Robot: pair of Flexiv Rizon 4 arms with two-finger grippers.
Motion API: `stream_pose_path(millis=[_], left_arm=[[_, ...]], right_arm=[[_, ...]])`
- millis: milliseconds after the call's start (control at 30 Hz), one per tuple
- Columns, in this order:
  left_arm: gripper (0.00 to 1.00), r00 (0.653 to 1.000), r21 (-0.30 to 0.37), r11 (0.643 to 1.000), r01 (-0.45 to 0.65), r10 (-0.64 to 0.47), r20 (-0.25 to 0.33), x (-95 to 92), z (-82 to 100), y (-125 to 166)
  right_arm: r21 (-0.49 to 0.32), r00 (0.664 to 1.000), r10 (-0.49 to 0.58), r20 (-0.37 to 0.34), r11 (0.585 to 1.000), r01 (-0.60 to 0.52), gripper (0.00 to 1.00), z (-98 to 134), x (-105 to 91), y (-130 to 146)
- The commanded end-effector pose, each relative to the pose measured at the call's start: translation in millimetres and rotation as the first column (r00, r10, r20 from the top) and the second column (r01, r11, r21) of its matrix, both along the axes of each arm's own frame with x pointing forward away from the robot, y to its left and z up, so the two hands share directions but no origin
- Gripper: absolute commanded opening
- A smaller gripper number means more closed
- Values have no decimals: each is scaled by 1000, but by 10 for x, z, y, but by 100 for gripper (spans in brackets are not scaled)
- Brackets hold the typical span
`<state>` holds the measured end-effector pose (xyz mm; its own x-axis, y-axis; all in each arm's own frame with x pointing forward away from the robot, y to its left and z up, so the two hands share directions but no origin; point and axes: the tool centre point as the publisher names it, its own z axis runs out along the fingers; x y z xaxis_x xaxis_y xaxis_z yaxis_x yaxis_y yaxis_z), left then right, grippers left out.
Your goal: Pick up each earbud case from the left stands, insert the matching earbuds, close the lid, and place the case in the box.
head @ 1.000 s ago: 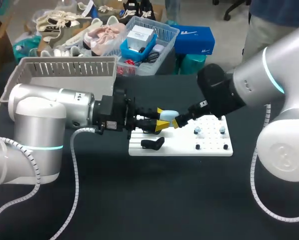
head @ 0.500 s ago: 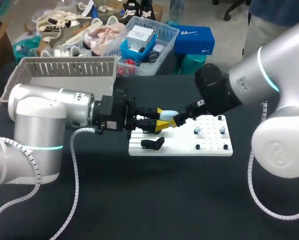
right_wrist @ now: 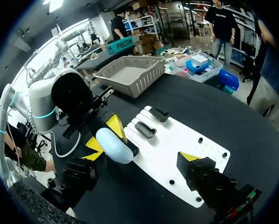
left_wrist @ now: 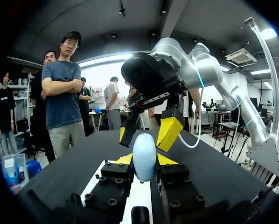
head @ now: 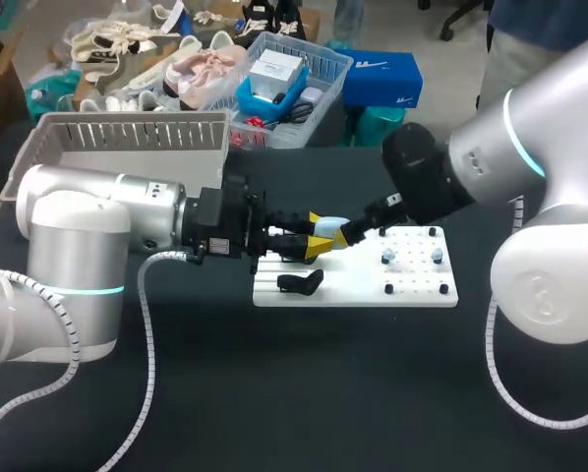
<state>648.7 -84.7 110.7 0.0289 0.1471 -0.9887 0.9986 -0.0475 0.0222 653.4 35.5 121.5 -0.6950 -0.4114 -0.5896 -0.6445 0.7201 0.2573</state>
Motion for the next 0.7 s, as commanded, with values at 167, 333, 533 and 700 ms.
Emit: stream_pose_path(millis=[167, 333, 533, 700], left_arm=[[0, 1000, 0, 1000, -1, 1, 1, 6, -5, -7], [0, 1000, 0, 1000, -1, 1, 1, 6, -5, -7], [0, 1000, 0, 1000, -1, 1, 1, 6, -5, -7], [0, 1000, 0, 1000, -1, 1, 1, 6, -5, -7]], right_arm=[[-10, 1000, -9, 0, 1000, 9, 100, -6, 13, 26], [-13, 1000, -8, 9, 1000, 9, 100, 37, 26, 35], [-23, 1000, -15, 19, 1000, 16, 100, 74, 68, 26], [-31, 999, -18, 35, 999, 19, 100, 126, 123, 18]])
